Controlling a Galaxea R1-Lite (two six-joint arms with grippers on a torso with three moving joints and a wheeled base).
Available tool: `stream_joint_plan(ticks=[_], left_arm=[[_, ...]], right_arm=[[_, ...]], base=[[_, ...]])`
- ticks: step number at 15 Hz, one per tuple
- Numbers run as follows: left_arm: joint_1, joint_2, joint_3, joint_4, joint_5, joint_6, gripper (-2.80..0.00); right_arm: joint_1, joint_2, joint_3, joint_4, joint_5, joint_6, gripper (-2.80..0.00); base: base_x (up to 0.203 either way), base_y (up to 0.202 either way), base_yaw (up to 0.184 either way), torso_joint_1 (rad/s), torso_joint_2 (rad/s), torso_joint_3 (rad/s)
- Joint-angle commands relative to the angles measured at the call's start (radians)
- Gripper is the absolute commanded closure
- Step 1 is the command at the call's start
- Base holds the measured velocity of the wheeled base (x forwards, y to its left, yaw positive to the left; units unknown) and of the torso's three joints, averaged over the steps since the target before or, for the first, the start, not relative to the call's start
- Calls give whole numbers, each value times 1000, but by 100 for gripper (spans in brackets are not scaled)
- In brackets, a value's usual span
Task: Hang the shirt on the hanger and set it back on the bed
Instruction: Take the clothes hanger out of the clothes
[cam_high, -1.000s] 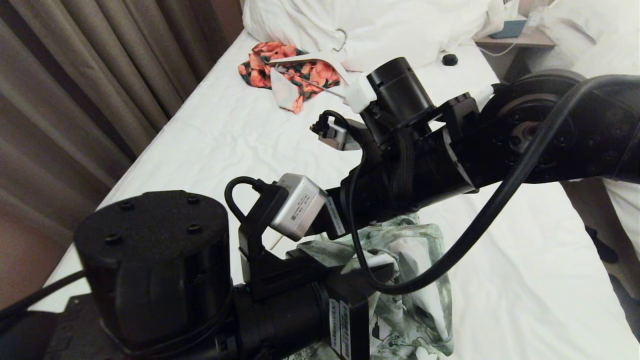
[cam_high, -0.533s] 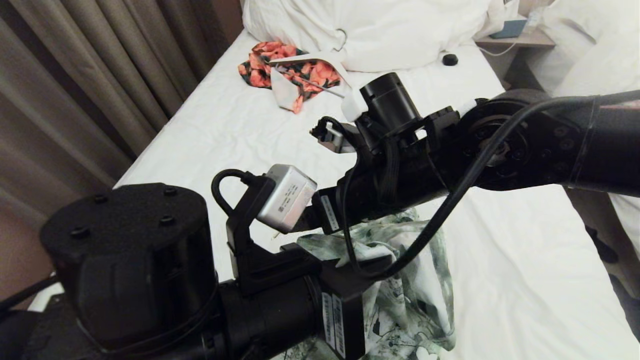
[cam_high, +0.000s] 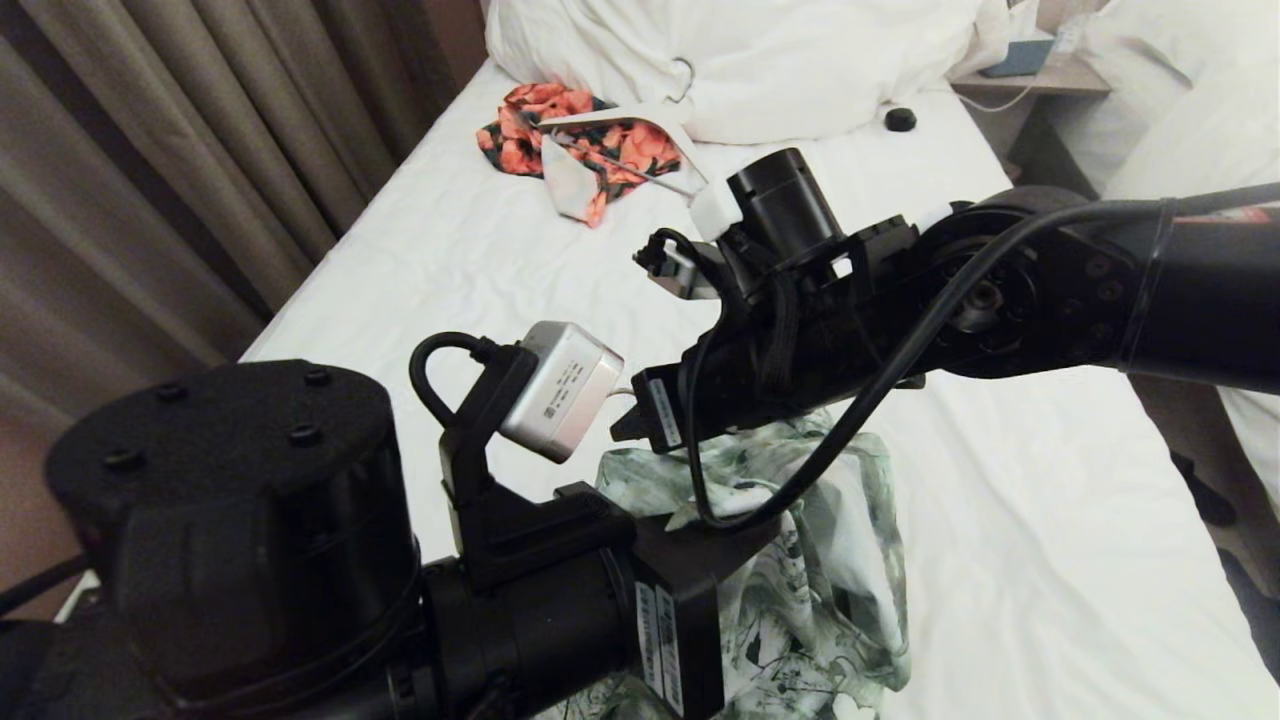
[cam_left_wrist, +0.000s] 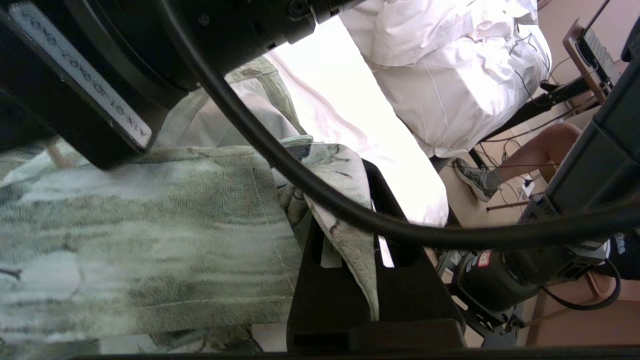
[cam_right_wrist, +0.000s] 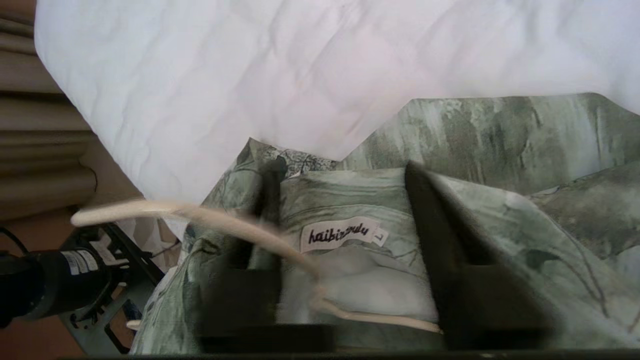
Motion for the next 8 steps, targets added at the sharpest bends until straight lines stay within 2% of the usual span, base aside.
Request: stream_joint_plan(ticks=[1, 3, 6, 8], left_arm=[[0, -1, -1, -4, 1, -2, 0], [0, -3, -1, -5, 1, -2, 0], [0, -19, -1, -3, 2, -1, 0], [1, -23, -3, -3, 3, 0, 0]], right_arm=[[-4, -11, 1, 2, 0, 20, 0], [-14, -31, 3, -21, 6, 60, 0], [-20, -50, 65, -193, 7, 96, 0], [-18, -80, 80, -195, 5, 98, 0]], base=[[0, 0, 0, 0, 0, 0], [0, 0, 0, 0, 0, 0], [0, 0, 0, 0, 0, 0], [0, 0, 0, 0, 0, 0]])
